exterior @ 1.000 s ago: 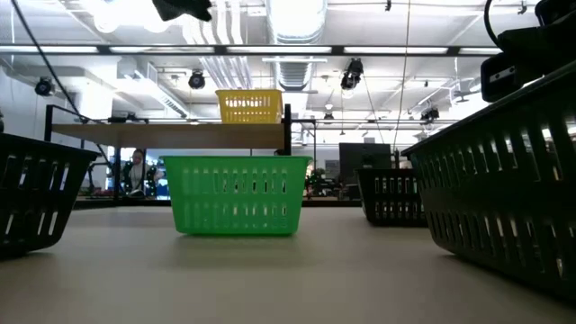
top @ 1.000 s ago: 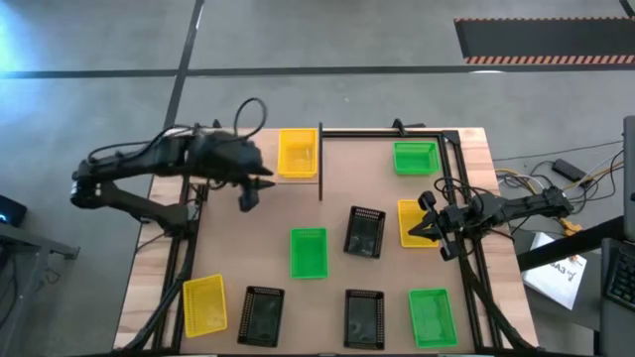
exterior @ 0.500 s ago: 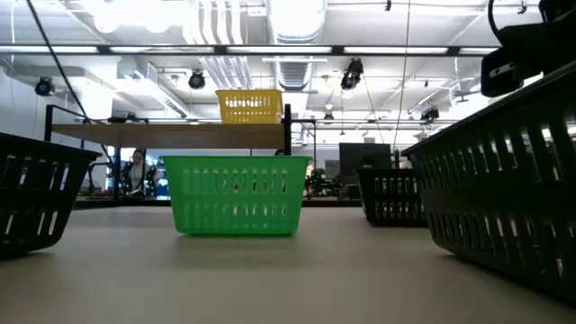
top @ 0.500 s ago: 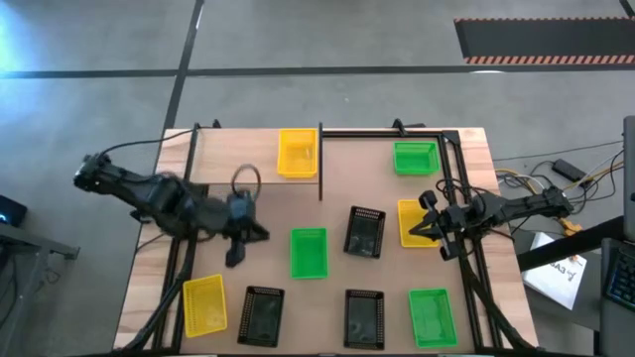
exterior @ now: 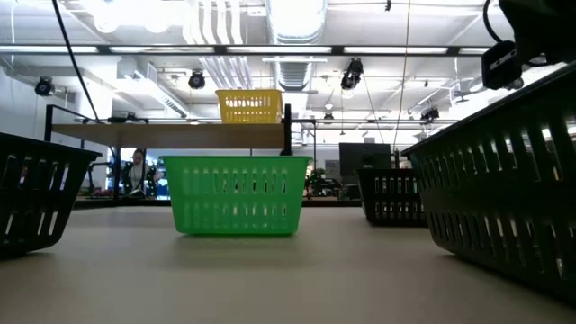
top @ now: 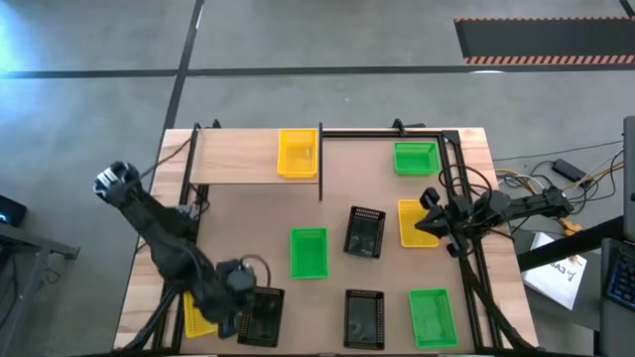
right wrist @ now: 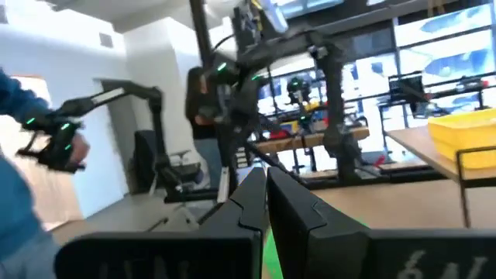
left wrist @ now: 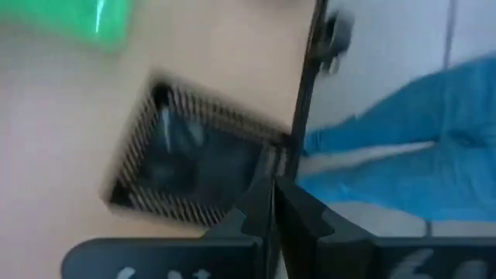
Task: Stack baskets on shelf by color
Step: Put the bottom left black bin on the shelf
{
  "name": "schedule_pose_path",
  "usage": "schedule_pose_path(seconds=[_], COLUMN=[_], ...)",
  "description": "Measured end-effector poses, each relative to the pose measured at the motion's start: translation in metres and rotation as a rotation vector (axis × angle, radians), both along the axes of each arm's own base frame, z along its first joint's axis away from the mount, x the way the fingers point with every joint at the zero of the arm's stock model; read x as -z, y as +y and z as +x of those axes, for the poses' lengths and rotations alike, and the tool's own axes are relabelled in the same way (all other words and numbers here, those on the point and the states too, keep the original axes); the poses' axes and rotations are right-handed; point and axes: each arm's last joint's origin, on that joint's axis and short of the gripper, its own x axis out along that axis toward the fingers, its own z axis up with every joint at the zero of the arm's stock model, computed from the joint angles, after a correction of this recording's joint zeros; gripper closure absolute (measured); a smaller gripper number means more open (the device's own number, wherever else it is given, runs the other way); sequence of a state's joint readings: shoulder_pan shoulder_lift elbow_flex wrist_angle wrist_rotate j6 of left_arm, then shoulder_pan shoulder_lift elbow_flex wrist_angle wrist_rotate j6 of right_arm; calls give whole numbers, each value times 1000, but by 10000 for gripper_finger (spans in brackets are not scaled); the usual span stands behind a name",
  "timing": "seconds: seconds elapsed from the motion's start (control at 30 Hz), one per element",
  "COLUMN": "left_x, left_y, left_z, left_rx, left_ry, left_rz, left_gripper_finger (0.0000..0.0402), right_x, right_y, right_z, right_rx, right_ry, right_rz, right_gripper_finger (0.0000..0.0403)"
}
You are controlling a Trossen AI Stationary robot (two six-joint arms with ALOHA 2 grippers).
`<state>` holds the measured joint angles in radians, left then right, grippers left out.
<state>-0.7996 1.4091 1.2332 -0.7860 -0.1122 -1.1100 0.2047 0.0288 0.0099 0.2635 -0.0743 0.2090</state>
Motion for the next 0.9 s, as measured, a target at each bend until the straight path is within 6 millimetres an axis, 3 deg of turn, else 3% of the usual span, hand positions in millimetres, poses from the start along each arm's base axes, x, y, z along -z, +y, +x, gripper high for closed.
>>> schedule_pose_path(seconds=[0.17,0.33,0.63,0.9], left_x=[35,43,79,104], left_y=[-28,-59,-73,-88], left_z=[10,24,35,38], left_rx=[36,299,301,311], left_ry=[119,-35,5,71], left_rz=[11,-74,20,91], left_gripper_finger=[400,374,263,252], right_x=[0,0,0,0], right_y=[-2,-3,-3,-3], right_z=[1,1,1,1], right_rx=[71,98,101,100], right_ry=[4,8,9,9], right_rz=[17,24,24,24], right_gripper_finger=[394,394,394,394])
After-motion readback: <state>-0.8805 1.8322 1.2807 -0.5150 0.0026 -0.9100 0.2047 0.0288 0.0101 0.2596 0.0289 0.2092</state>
